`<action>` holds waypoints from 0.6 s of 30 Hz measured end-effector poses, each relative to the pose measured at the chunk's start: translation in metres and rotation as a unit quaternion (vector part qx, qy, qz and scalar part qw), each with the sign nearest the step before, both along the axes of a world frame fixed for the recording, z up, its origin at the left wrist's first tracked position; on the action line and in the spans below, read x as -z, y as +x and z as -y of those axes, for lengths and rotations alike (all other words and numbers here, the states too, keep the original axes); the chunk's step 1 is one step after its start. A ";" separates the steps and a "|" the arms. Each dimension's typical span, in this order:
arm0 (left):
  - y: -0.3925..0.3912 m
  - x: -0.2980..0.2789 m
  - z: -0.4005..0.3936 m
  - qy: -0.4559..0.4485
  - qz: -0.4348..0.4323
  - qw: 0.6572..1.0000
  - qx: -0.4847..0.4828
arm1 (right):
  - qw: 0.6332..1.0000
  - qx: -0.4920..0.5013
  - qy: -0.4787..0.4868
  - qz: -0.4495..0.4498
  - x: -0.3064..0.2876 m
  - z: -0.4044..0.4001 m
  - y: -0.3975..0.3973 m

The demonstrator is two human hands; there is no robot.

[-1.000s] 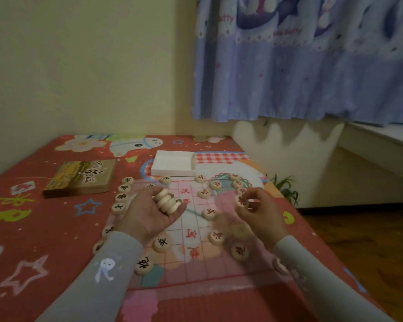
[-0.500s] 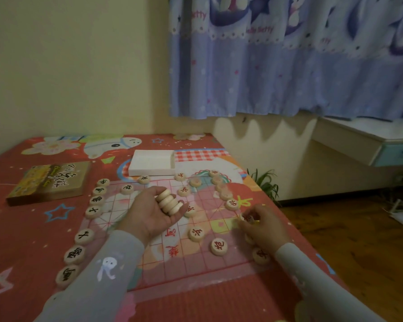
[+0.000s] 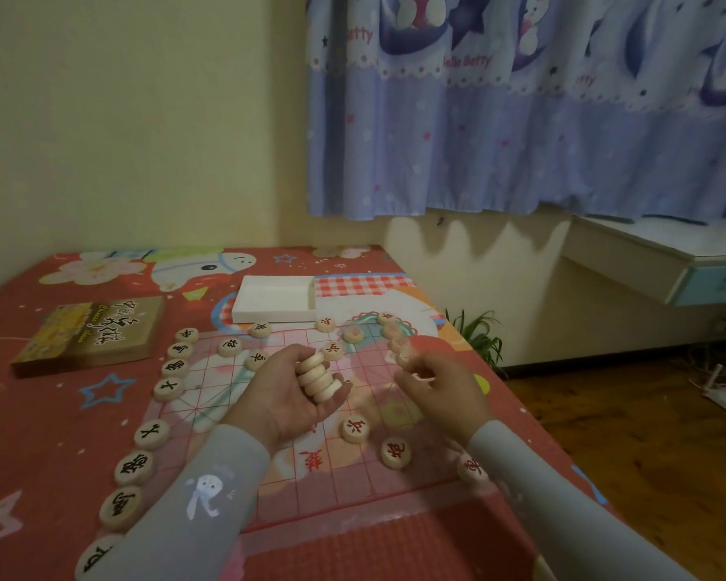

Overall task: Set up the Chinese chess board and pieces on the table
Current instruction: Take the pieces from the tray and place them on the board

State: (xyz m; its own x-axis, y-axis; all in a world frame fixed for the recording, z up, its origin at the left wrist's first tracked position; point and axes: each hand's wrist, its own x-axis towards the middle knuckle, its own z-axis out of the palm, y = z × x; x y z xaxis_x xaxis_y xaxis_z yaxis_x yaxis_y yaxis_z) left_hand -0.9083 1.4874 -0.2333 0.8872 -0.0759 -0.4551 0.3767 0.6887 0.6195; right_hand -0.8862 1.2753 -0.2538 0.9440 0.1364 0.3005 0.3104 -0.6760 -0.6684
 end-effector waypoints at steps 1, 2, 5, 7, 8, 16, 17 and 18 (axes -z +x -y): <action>-0.001 -0.001 0.002 0.014 0.003 1.000 0.011 | 0.999 -0.027 0.018 0.004 -0.006 -0.010 -0.003; -0.001 -0.001 0.004 0.025 0.007 0.999 0.024 | 0.998 -0.054 0.028 0.009 -0.012 -0.019 -0.005; -0.005 -0.004 0.008 0.057 0.032 0.995 0.069 | 0.991 -0.123 0.051 0.006 -0.024 -0.044 -0.009; -0.011 -0.009 0.010 0.098 0.050 0.989 0.100 | 0.986 -0.157 0.052 -0.014 -0.028 -0.055 -0.008; -0.013 -0.011 0.011 0.119 0.061 0.985 0.112 | 0.985 -0.166 0.045 -0.018 -0.027 -0.058 -0.007; -0.012 -0.011 -0.004 0.105 0.043 0.989 0.099 | 0.981 -0.149 0.119 -0.017 -0.021 -0.060 -0.002; -0.010 -0.012 -0.006 0.093 0.032 0.992 0.079 | 0.982 -0.143 0.121 -0.014 -0.021 -0.058 -0.002; -0.008 -0.012 -0.009 0.095 0.024 0.994 0.055 | 0.983 -0.138 0.119 -0.014 -0.020 -0.056 -0.001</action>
